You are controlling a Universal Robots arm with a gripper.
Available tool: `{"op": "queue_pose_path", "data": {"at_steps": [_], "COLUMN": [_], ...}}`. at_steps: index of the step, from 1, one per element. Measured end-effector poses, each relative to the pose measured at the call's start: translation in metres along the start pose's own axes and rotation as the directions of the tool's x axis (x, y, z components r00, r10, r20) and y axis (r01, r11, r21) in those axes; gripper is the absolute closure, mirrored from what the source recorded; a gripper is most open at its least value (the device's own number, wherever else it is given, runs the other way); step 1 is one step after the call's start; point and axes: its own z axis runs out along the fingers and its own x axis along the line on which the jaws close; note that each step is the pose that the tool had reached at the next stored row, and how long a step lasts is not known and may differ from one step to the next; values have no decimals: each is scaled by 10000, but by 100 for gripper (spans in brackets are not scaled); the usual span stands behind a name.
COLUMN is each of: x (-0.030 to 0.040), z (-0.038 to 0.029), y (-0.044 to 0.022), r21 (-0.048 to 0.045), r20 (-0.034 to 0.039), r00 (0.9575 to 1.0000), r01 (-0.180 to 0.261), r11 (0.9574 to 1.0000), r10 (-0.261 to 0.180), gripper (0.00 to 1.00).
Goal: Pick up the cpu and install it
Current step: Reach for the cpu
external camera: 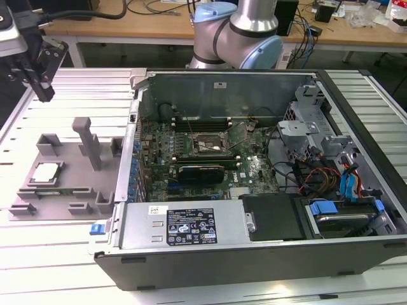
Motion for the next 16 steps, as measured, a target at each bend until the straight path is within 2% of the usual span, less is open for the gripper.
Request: {"op": "queue_pose_path", "data": {"at_steps": [2, 4, 7, 11, 13, 16], "x": [43, 122, 211, 286, 366, 414], "z": [1, 8, 46, 134, 209, 264], "y": [-2, -7, -15, -25, -34, -40], "r21": [-2, -1, -2, -1, -2, -1], "r20": [3, 4, 6, 5, 6, 5], "r00": [10000, 10000, 10000, 10000, 10000, 10000], "r01": [0, -1, -1, 0, 0, -1], "r11": [10000, 10000, 10000, 10000, 10000, 10000], "r10": [0, 1, 1, 0, 0, 1], "gripper": [89, 89, 89, 89, 89, 89]}}
